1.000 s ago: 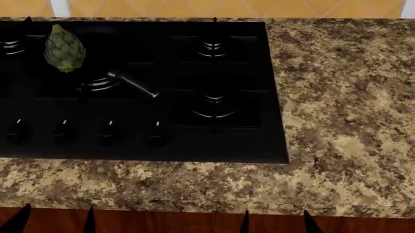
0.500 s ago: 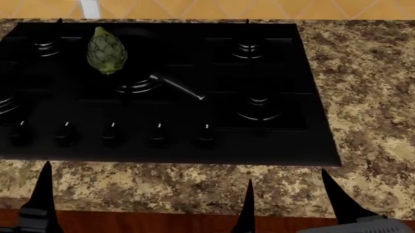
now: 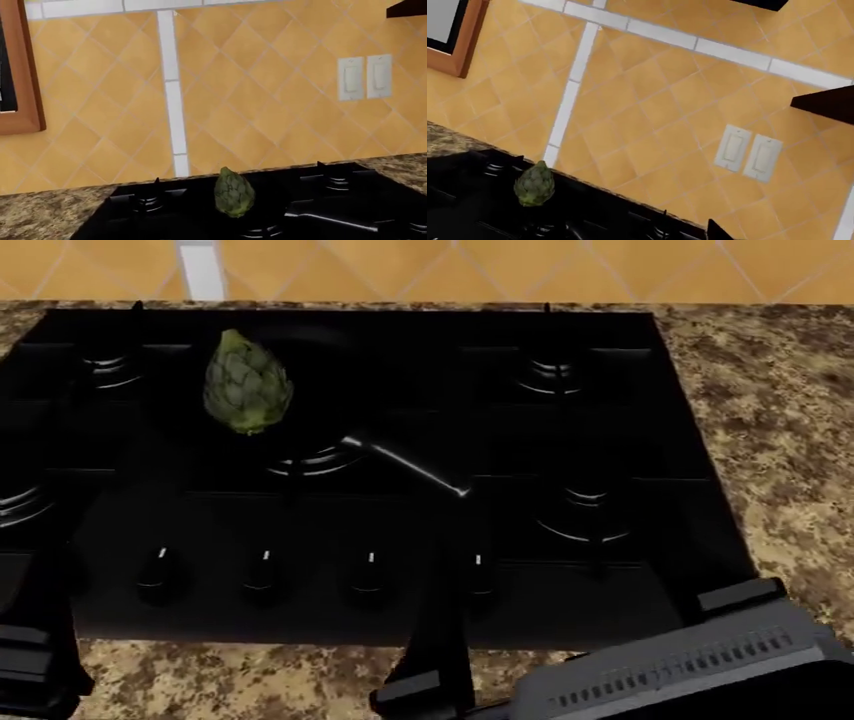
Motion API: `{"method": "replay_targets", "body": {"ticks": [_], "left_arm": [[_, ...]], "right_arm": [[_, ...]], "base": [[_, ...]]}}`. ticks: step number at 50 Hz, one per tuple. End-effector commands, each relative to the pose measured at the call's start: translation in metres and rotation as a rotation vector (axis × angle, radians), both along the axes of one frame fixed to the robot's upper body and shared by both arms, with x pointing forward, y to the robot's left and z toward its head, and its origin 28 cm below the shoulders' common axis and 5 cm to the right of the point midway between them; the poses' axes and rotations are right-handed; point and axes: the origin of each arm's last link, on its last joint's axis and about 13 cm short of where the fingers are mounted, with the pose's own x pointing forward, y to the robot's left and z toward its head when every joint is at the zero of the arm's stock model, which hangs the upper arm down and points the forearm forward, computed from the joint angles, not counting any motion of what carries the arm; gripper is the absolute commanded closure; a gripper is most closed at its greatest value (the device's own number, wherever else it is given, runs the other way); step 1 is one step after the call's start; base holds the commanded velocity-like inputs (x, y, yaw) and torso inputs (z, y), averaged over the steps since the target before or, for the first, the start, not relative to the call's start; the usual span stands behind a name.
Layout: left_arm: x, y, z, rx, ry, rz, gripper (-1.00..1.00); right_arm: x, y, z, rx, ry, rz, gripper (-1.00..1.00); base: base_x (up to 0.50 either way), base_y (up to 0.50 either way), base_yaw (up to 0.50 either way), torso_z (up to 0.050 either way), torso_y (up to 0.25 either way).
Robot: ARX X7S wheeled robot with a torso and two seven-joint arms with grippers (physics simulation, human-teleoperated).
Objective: Pick up the pan and dump the vegetables in it onto the plate. Then return the pan to the stove.
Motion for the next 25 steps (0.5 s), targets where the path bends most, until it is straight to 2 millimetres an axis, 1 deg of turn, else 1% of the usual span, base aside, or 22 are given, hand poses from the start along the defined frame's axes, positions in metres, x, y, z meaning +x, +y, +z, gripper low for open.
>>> {"method": "replay_targets", "body": {"ticks": [1,4,8,25], "left_arm": [[-0.0044,0.0015,0.0067,-0.008,-0.029,-0.034,-1.0],[-0.0036,-0.0002,0.0071,-0.004,-0.029,-0.037,-1.0],[-0.0028,-0.0009,0.0081,0.001,-0.03,-0.038,-1.0],[-0.0056,-0.0003,0.007,-0.008,-0.037,-0.043,-1.0]], "right_arm": [[-0.0078,-0.0076,0.0101,-0.042,-0.015,-0.084,-1.0],[-0.0059,-0.0126,0.0104,-0.029,-0.018,-0.104,-1.0],[-0.0057,-0.0138,0.0088,-0.024,-0.015,-0.106,-1.0],[-0.0009,-0.0101,0.0098,-0.019,0.016,-0.058,-1.0]], "base": [[0.5,0.0,0.0,0.05,0.039],[0.5,0.0,0.0,0.05,0.038],[0.5,0.0,0.0,0.05,0.038],[0.5,0.0,0.0,0.05,0.038]]}}
